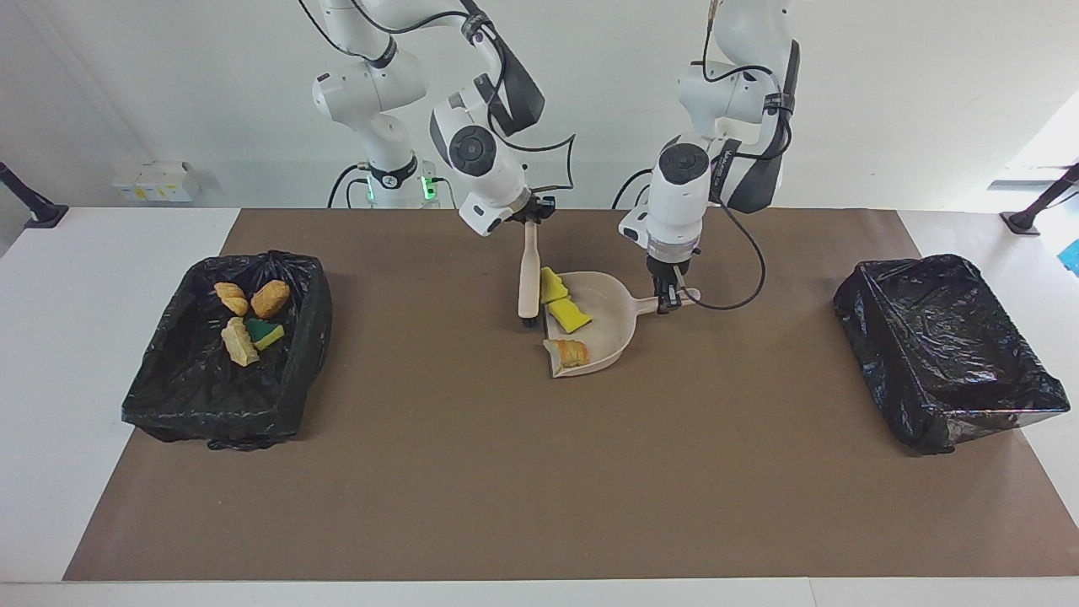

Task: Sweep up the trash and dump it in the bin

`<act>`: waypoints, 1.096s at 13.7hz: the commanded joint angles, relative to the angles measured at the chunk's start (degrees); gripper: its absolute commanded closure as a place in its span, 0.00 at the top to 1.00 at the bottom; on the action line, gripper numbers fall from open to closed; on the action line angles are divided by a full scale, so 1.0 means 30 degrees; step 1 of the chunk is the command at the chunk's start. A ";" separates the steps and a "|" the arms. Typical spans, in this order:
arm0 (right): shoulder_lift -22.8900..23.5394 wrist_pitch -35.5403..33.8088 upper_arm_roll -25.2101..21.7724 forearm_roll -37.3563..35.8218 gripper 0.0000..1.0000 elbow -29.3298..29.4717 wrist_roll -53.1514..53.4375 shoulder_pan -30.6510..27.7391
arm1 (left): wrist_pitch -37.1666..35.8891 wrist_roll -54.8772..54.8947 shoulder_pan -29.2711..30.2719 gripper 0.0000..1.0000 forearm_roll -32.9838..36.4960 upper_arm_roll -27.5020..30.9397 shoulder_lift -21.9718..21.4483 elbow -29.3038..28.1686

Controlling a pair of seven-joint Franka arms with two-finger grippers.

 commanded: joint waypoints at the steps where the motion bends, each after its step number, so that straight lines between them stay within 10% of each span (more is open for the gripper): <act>1: 0.0168 -0.1213 0.0093 -0.1767 0.00 0.0661 -0.0217 0.0028 | 0.0612 0.0143 -0.0153 0.00 0.0164 0.0180 -0.0100 -0.0673; 15: 0.0492 -0.5384 -0.0141 -0.3710 0.00 0.3772 -0.1497 -0.2317 | 0.0583 0.0143 -0.0123 0.00 0.0164 0.0180 -0.0130 -0.0702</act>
